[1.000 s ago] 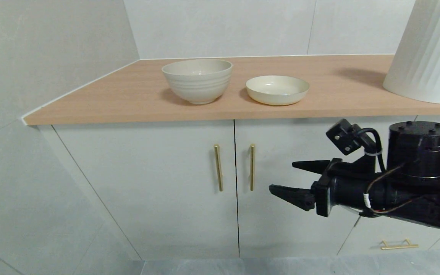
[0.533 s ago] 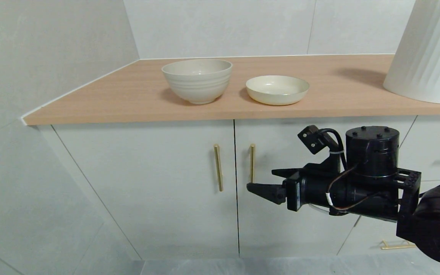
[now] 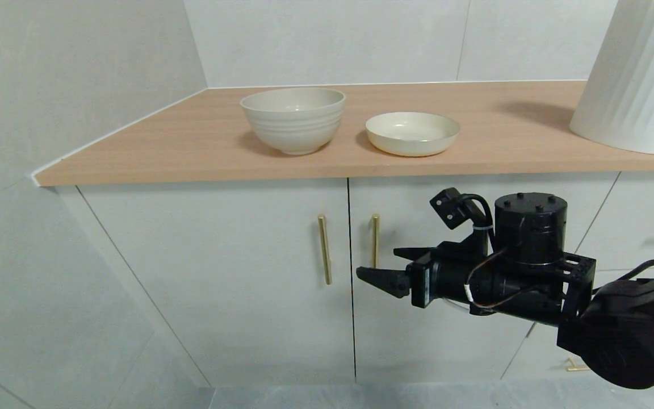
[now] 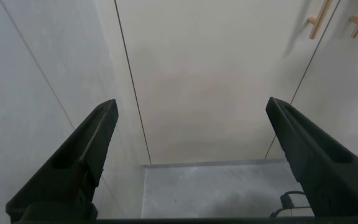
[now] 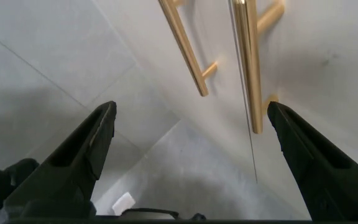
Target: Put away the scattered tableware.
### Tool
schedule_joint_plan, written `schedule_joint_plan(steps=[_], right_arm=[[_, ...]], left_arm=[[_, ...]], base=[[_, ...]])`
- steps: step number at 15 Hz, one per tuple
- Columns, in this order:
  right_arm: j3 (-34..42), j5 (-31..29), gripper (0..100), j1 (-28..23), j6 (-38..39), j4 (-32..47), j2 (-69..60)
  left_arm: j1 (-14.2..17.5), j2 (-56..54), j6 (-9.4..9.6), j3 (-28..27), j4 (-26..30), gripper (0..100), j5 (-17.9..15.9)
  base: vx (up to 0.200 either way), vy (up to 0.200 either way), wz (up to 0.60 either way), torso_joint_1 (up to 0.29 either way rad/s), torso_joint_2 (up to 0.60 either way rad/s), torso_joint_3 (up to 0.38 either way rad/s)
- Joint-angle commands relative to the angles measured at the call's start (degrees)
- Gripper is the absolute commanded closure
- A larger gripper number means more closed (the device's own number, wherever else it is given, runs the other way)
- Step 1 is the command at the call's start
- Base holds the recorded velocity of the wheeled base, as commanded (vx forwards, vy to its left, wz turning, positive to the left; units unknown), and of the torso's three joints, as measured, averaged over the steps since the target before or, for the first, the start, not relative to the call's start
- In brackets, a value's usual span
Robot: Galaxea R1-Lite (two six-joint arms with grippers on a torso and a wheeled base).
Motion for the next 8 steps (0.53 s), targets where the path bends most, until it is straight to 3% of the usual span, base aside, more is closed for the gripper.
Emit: schedule_joint_plan(steps=[1,5,8], right_arm=[[-0.7,0.1,0,0.0,0.3,-0.2,2.0],[-1.4,0.1,0,-0.1,4.5,-9.2,7.1],[-1.7,0.2,0,-0.1,4.6,-9.7,7.8]], left_arm=[[0.0,0.0,0.02,0.0,0.0,0,0.0],[0.0,0.0,0.02,0.0,0.0,0,0.0],[0.0,0.0,0.02,0.0,0.0,0,0.0]], base=[[0.000,0.000,0.00,0.000,0.00,0.000],[0.000,0.000,0.00,0.000,0.00,0.000],[0.000,0.000,0.00,0.000,0.00,0.000]])
